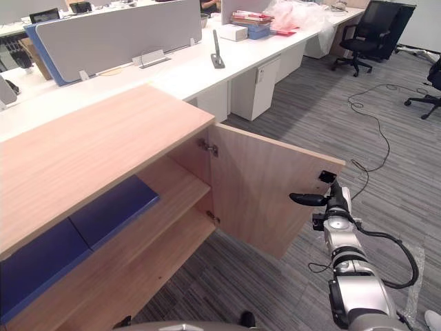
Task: Walk over to the cabinet, pick up the folder, carry it to the office cabinet, place the folder inside the office cabinet, then close the office cabinet door
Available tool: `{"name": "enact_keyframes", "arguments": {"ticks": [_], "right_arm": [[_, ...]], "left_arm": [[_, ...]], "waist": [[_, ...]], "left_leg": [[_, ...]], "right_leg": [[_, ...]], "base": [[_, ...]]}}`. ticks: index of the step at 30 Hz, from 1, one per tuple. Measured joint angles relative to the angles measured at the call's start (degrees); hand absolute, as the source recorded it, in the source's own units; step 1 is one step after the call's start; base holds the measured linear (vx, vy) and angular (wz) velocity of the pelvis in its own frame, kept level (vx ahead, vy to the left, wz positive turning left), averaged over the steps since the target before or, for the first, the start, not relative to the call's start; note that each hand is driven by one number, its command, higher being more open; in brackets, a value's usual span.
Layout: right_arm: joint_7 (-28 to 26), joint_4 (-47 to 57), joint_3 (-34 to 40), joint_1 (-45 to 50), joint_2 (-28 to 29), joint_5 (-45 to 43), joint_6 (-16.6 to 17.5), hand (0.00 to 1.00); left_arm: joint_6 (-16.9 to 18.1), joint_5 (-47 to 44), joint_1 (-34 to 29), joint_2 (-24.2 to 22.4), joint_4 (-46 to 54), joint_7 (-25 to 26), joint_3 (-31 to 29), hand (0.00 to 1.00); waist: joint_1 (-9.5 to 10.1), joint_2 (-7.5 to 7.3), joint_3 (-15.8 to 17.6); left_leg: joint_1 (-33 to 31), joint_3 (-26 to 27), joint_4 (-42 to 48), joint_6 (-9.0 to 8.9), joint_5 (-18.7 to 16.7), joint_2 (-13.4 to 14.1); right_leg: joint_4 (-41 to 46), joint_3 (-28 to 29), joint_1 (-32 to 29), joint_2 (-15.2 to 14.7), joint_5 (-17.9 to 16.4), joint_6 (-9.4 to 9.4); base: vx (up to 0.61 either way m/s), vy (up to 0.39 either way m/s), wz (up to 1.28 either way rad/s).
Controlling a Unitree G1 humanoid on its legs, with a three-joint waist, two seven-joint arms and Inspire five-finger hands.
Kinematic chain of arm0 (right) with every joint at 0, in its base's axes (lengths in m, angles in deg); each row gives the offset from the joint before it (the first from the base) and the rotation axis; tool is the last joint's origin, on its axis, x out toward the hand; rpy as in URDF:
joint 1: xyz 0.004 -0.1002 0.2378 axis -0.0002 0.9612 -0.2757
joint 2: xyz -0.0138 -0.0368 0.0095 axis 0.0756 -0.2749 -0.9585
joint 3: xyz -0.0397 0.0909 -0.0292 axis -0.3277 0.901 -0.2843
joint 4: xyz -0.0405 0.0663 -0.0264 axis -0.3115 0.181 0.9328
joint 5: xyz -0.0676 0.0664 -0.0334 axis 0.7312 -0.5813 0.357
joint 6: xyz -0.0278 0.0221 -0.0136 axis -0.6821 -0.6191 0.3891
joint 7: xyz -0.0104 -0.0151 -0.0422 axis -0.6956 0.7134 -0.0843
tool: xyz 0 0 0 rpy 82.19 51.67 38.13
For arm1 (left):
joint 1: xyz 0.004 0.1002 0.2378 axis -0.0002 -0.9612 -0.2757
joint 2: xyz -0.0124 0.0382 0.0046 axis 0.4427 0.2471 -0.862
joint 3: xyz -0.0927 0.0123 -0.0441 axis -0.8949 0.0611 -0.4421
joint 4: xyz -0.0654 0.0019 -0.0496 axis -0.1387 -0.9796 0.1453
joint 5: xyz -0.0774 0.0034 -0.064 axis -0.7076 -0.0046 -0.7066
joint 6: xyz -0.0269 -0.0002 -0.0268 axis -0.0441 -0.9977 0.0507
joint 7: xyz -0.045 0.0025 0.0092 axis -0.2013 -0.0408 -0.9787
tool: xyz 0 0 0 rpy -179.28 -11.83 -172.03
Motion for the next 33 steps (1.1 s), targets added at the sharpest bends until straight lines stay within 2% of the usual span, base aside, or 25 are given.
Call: {"name": "enact_keyframes", "arguments": {"ticks": [1,2,4,7,8,9,10,12,14,16,19,20,22,24,29,31,32,33], "right_arm": [[-1.3,4.0,-7.5,1.6,-3.7,-1.5,-0.1,1.0],[-1.7,6.0,-10.9,2.4,-5.1,-1.7,-0.1,1.0],[-5.8,11.1,-18.0,3.5,-9.8,-1.8,-0.1,1.0],[-9.3,21.6,-31.4,4.6,-18.2,-2.5,-0.1,1.0],[-10.9,27.6,-37.2,4.6,-22.5,-3.4,-0.2,1.0],[-13.3,32.2,-40.6,4.5,-25.8,-3.6,-0.2,1.0],[-17.9,38.2,-44.5,4.3,-29.5,-3.4,-0.2,1.0],[-24.3,46.5,-49.1,4.1,-32.2,-2.7,-0.2,1.0],[-28.5,54.0,-52.3,4.0,-32.2,-1.0,0.8,1.0],[-31.0,62.1,-53.9,3.9,-28.5,3.2,5.0,1.0],[-30.0,67.0,-54.3,3.0,-22.2,5.2,8.9,1.0],[-29.4,69.3,-55.2,0.2,-20.3,8.0,12.6,1.0],[-29.0,71.9,-56.7,-2.4,-20.2,10.2,15.9,1.0],[-28.5,73.0,-57.8,-2.5,-20.1,11.6,17.8,1.0],[-29.5,67.4,-60.9,2.6,-18.8,12.4,17.8,1.0],[-29.5,61.6,-60.3,6.3,-16.0,14.4,17.0,1.0],[-29.5,56.4,-58.4,9.9,-13.2,17.1,16.0,1.0],[-29.3,50.0,-56.1,13.0,-9.5,20.2,15.2,1.0]], "left_arm": [[0.0,0.0,0.0,0.1,0.0,0.0,-0.1,1.0],[0.0,0.0,0.1,0.1,0.0,0.0,-0.1,1.0],[0.0,0.0,0.1,0.2,0.0,-0.2,-0.6,1.0],[0.0,0.2,0.6,0.8,-1.3,-0.8,-0.7,1.0],[0.1,0.6,1.4,1.0,-2.4,-1.1,-0.9,1.0],[0.1,1.7,2.0,1.2,-3.4,-1.3,-1.4,1.0],[0.1,2.7,3.0,1.5,-4.5,-1.3,-2.0,1.0],[0.4,4.0,3.7,1.9,-4.5,-1.3,-2.1,1.0],[0.9,4.6,4.1,2.1,-4.5,-1.2,-2.4,1.0],[0.8,5.2,4.9,1.6,-4.5,-1.0,-3.4,1.0],[0.8,5.8,5.8,0.8,-4.5,0.5,-4.5,1.0],[0.8,5.8,5.9,0.7,-4.5,1.3,-4.6,1.0],[0.7,5.8,5.6,0.7,-4.4,1.9,-5.5,1.0],[0.6,5.8,4.7,0.9,-4.5,2.4,-7.5,1.0],[0.0,6.6,4.5,1.3,-4.5,2.6,-11.3,1.0],[0.1,6.6,5.2,1.4,-4.2,2.7,-11.8,1.0],[0.2,6.6,5.6,1.1,-3.5,2.8,-11.9,1.0],[0.6,6.6,5.6,0.6,-2.6,2.9,-11.9,1.0]], "waist": [[-0.52,0.01,0.4],[-0.63,0.02,0.4],[-1.19,-0.02,0.5],[-2.09,-0.38,0.3],[-2.19,-0.64,0.0],[-2.2,-0.94,-0.1],[-2.21,-1.41,-0.4],[-2.19,-2.26,-1.1],[-2.06,-2.81,-1.5],[-1.25,-2.79,-1.5],[0.02,-2.65,-2.0],[0.87,-2.61,-2.1],[1.63,-2.96,-2.5],[2.02,-3.84,-2.9],[2.98,-5.16,-3.7],[3.62,-4.82,-3.5],[5.0,-4.85,-3.4],[6.17,-4.26,-2.4]], "left_leg": [[-0.1,0.4,0.0,-0.13,-0.1,0.1],[-0.1,0.7,0.0,-0.27,-0.2,0.3],[0.2,1.8,0.0,-0.35,-0.3,0.9],[0.6,3.3,0.8,-0.82,-0.5,2.6],[0.1,3.7,1.6,-1.01,-0.7,3.3],[0.0,4.0,2.0,-1.04,-0.7,3.8],[-0.1,4.2,2.5,-1.04,-0.7,4.5],[-0.5,4.2,3.2,-1.02,-0.7,5.7],[-0.7,4.1,3.2,-0.96,-0.6,6.5],[-1.2,4.0,3.3,-0.62,-0.9,6.8],[-2.5,3.9,3.5,-0.62,-1.0,7.0],[-2.6,3.6,3.4,-0.63,-1.0,6.8],[-2.7,3.3,3.4,-0.63,-1.0,6.6],[-2.8,3.2,3.3,-0.89,-0.9,6.4],[-4.7,0.0,3.9,-1.42,-0.8,4.9],[-6.0,-3.4,4.7,-0.85,-0.8,3.9],[-7.1,-6.1,5.9,-0.22,-1.1,3.3],[-7.9,-9.1,7.7,0.66,-1.6,2.5]], "right_leg": [[0.0,0.5,-0.3,0.1,-0.1,0.13],[-0.1,0.8,-0.5,0.3,-0.1,0.13],[0.0,1.8,-0.8,1.1,0.0,-0.04],[-0.1,3.2,-1.1,3.0,-0.3,-0.74],[0.0,4.0,-1.7,3.8,-0.1,-1.43],[0.0,4.4,-1.9,4.5,0.0,-1.94],[0.1,4.7,-1.9,5.3,0.0,-2.61],[0.0,4.8,-2.2,6.5,-0.1,-3.39],[0.0,4.9,-2.6,7.3,-0.2,-3.61],[-0.1,5.1,-3.2,7.9,-0.3,-3.71],[0.0,5.1,-4.5,8.0,0.1,-3.34],[0.0,5.1,-4.6,7.9,0.5,-3.25],[0.0,5.0,-4.5,7.7,0.7,-3.56],[0.0,4.9,-4.6,7.4,0.7,-3.61],[0.1,2.2,-4.4,5.3,0.8,-3.76],[0.1,-0.7,-3.4,3.9,0.1,-3.02],[2.1,-3.1,-3.3,2.7,-1.3,-2.46],[7.9,-5.7,-4.3,0.7,-4.8,-1.88]], "base": [[-0.04,0.023,-0.16],[-0.04,0.028,-0.27],[-0.01,0.0,-0.31],[-0.01,-0.068,-0.35],[0.0,-0.091,-0.46],[0.01,-0.118,-0.42],[0.0,-0.103,-0.24],[-0.01,-0.145,-0.12],[-0.02,-0.093,-0.1],[-0.04,-0.07,-0.13],[-0.02,-0.026,-0.02],[0.0,-0.012,0.06],[0.02,0.007,0.08],[0.05,0.034,0.05],[0.04,0.06,0.32],[0.0,0.064,0.9],[-0.02,0.101,1.15],[-0.05,0.181,1.58]]}}
